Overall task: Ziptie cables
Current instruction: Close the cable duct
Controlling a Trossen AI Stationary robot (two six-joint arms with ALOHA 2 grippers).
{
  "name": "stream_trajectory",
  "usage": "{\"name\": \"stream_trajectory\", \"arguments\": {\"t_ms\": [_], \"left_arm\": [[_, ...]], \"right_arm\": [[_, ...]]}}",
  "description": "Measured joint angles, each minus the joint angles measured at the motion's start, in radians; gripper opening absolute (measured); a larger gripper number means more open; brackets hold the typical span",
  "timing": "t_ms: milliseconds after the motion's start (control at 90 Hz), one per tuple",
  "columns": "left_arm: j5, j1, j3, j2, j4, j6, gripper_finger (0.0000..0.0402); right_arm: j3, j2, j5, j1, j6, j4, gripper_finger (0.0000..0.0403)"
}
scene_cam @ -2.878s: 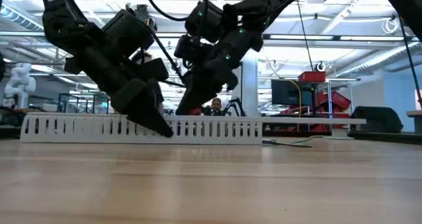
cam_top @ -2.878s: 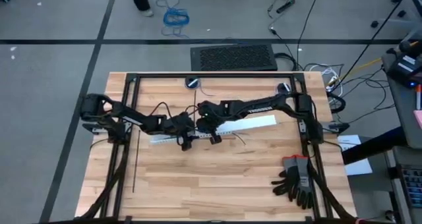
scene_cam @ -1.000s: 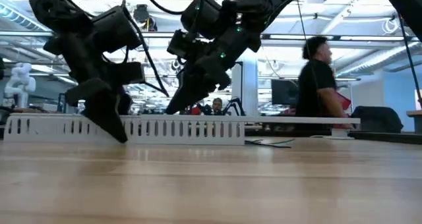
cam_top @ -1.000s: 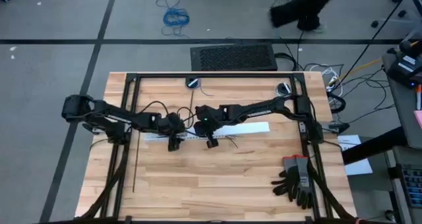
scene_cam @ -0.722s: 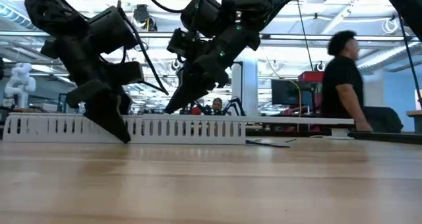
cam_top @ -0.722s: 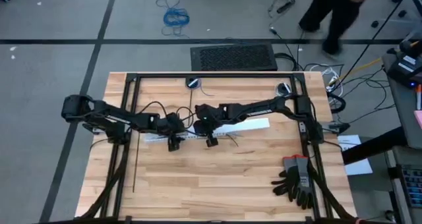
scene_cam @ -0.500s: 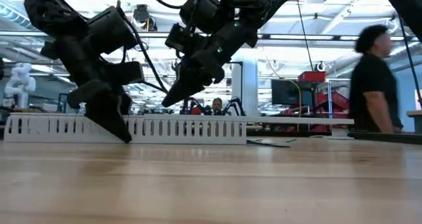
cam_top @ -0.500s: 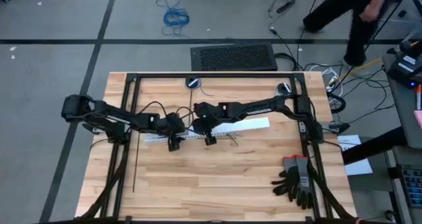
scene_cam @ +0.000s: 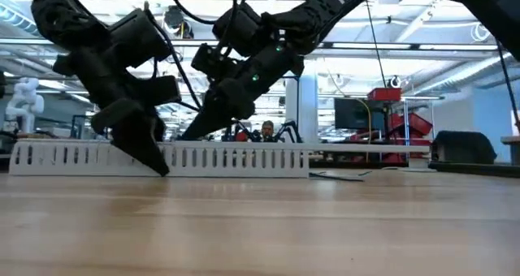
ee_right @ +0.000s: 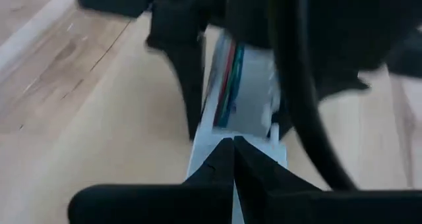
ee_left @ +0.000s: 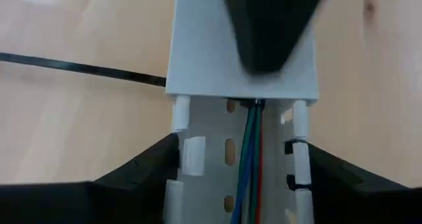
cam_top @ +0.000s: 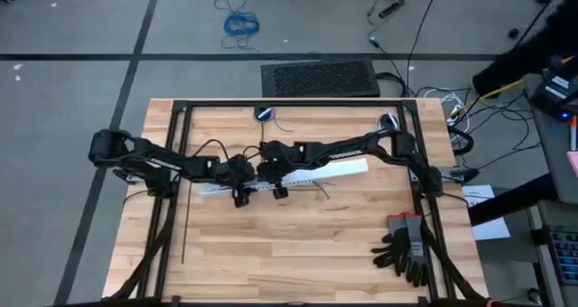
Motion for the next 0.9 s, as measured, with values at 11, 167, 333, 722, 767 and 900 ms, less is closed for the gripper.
{"name": "stream_trajectory", "arguments": {"t_ms": [11, 167, 333, 722, 767, 900], "left_arm": [[0.0, 0.0, 0.0, 0.004, 0.008, -0.002, 0.0241], [-0.001, 0.0, 0.002, 0.069, 0.106, -0.019, 0.0241], [0.005, 0.0, 0.004, 0.076, 0.142, -0.025, 0.024], [0.004, 0.0, 0.006, 0.078, 0.139, -0.021, 0.024], [0.004, 0.0, 0.006, 0.078, 0.138, -0.016, 0.024], [0.0, 0.0, 0.006, 0.078, 0.138, 0.002, 0.024]], "right_arm": [[0.003, 0.003, -0.002, 0.0, -0.002, 0.001, 0.0], [0.037, 0.019, 0.011, 0.007, -0.044, -0.02, 0.0], [0.048, -0.118, 0.147, 0.043, -0.142, -0.169, 0.0], [0.052, -0.195, 0.15, 0.019, -0.033, -0.513, 0.0], [0.052, -0.186, 0.15, 0.014, -0.029, -0.524, 0.0], [0.042, -0.141, 0.149, -0.003, -0.024, -0.503, 0.0]]}}
